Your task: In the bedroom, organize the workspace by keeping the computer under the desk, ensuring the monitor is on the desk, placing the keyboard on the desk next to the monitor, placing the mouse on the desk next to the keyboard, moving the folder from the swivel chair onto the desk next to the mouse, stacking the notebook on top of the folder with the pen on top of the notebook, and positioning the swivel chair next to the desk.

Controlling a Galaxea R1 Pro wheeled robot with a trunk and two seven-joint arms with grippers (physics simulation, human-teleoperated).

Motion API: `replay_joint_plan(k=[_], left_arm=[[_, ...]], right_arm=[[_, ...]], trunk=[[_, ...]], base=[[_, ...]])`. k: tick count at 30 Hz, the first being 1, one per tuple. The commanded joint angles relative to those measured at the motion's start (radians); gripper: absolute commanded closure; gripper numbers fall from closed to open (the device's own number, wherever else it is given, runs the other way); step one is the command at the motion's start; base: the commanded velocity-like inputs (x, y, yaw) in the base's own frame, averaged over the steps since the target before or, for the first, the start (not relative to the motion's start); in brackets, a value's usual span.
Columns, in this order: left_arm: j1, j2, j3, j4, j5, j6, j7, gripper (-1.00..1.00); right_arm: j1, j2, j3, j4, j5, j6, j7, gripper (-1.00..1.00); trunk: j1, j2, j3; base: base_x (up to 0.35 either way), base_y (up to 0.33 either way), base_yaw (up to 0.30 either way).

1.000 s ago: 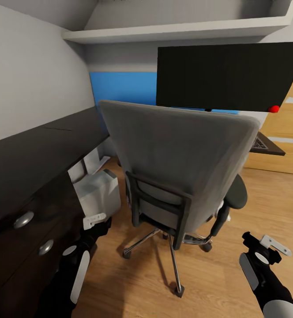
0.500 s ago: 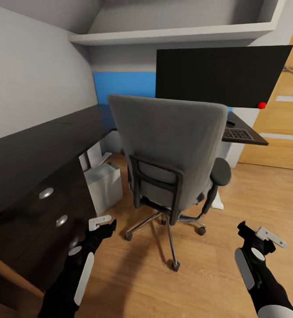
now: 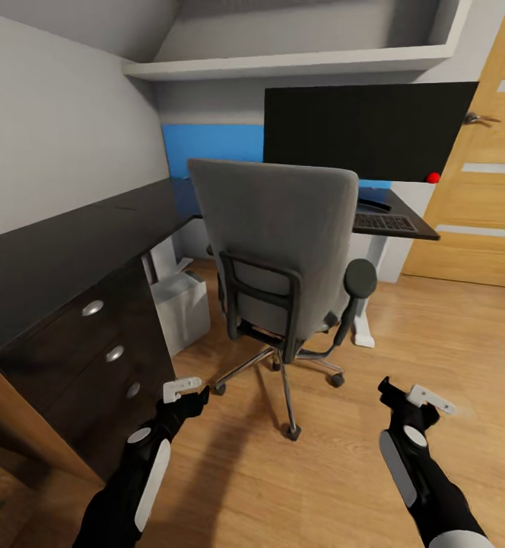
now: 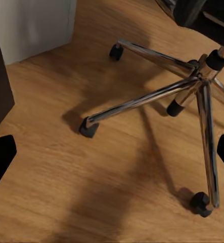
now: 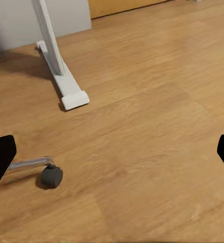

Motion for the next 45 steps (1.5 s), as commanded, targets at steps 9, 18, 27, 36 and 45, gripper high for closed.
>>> replay_joint_plan(k=[9, 18, 27, 36, 45], left_arm=[[0.000, 0.001, -0.061, 0.028, 0.009, 0.005, 0.002, -1.00], [0.000, 0.001, -0.067, 0.031, 0.009, 0.005, 0.001, -1.00], [0.000, 0.001, -0.067, 0.031, 0.007, 0.004, 0.001, -1.00], [0.000, 0.001, -0.067, 0.031, 0.006, 0.004, 0.001, -1.00], [0.000, 0.001, -0.070, 0.031, 0.005, 0.003, 0.001, -1.00]], right_arm=[[0.019, 0.020, 0.197, -0.003, -0.001, -0.002, -0.006, -1.00], [0.028, 0.030, 0.388, -0.005, 0.019, -0.001, -0.007, -1.00], [0.029, 0.032, 0.584, -0.005, 0.021, -0.002, -0.007, -1.00], [0.029, 0.039, 0.639, -0.005, 0.020, -0.002, -0.006, -1.00], [0.029, 0.042, 0.640, -0.005, 0.022, -0.003, -0.007, -1.00]], trunk=[[0.000, 0.000, -0.001], [0.000, 0.000, -0.001], [0.000, 0.000, -0.001], [0.000, 0.000, -0.001], [0.000, 0.000, 0.008]], base=[[-0.017, -0.015, 0.000], [-0.001, -0.001, 0.000], [0.001, 0.001, 0.000], [0.143, 0.118, -0.003], [0.018, 0.015, -0.144]])
